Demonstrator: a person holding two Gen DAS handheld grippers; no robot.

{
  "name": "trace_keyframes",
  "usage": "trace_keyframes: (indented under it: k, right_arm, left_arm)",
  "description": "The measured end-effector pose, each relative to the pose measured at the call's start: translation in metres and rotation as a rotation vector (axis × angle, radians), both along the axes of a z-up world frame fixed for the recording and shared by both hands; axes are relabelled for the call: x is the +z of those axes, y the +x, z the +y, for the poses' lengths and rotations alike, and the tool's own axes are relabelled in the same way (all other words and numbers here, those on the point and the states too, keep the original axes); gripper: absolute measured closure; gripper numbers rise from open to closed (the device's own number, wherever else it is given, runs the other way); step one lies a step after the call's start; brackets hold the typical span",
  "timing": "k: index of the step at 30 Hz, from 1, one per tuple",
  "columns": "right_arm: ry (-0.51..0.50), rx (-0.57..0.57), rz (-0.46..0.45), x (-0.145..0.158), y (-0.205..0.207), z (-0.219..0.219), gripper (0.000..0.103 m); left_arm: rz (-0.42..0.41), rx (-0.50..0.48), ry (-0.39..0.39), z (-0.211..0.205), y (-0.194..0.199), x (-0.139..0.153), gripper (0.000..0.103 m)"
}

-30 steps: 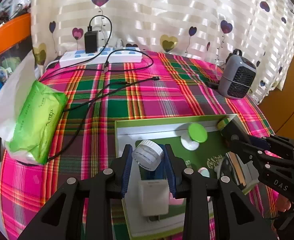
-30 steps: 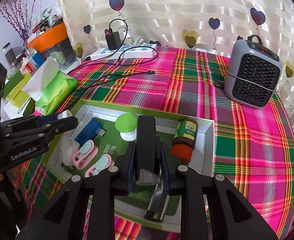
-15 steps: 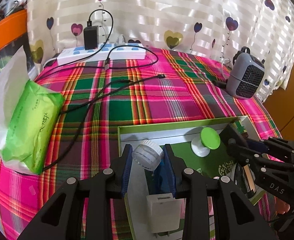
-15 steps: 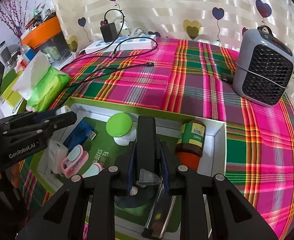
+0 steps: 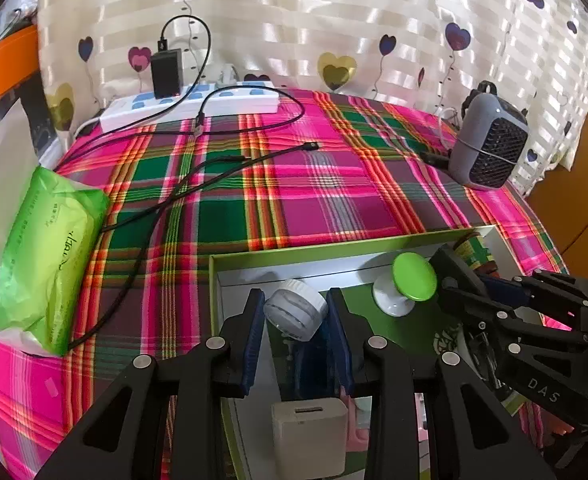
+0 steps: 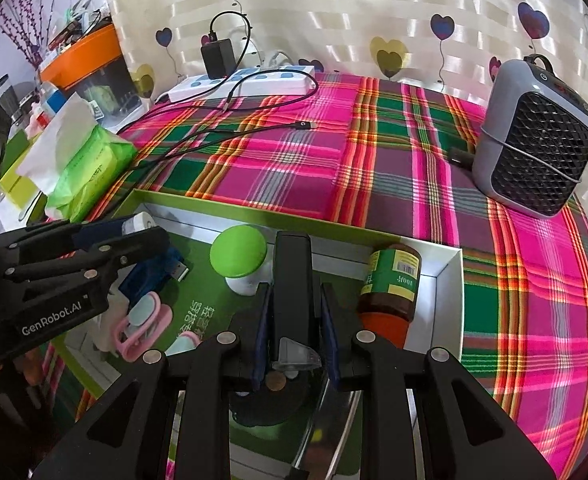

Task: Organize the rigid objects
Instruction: 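Carry the white jar over the box with the left gripper while the right gripper carries the black stick, then lower the white jar into the box and open the left gripper while the right gripper releases the black stick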

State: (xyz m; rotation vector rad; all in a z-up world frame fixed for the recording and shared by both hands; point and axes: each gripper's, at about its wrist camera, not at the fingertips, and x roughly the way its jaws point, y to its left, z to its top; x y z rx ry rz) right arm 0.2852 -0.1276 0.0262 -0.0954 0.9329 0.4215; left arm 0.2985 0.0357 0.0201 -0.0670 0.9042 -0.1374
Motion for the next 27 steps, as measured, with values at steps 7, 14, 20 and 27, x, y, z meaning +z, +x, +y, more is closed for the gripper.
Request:
trace_keyframes:
  k: [7, 14, 20, 27]
  right_arm:
    - [0.006, -0.005, 0.009, -0.0030, 0.0025, 0.0004, 0.079]
    - [0.014, -0.004, 0.017, -0.0049, 0.0032, 0.0001, 0.079]
    - [0.014, -0.001, 0.019, -0.0053, 0.0025, 0.0018, 0.079]
    - [0.008, -0.005, 0.011, -0.0040, 0.0011, 0.0019, 0.078]
  left_arm:
    - [0.000, -0.010, 0.017, -0.0025, 0.0005, -0.0021, 0.073]
    - [0.002, -0.011, 0.035, -0.0042, 0.0018, -0.0028, 0.072]
    - [0.002, -0.006, 0.038, -0.0044, 0.0013, -0.0028, 0.072]
    - [0.003, 0.000, 0.041, -0.0050, 0.0002, -0.0027, 0.071]
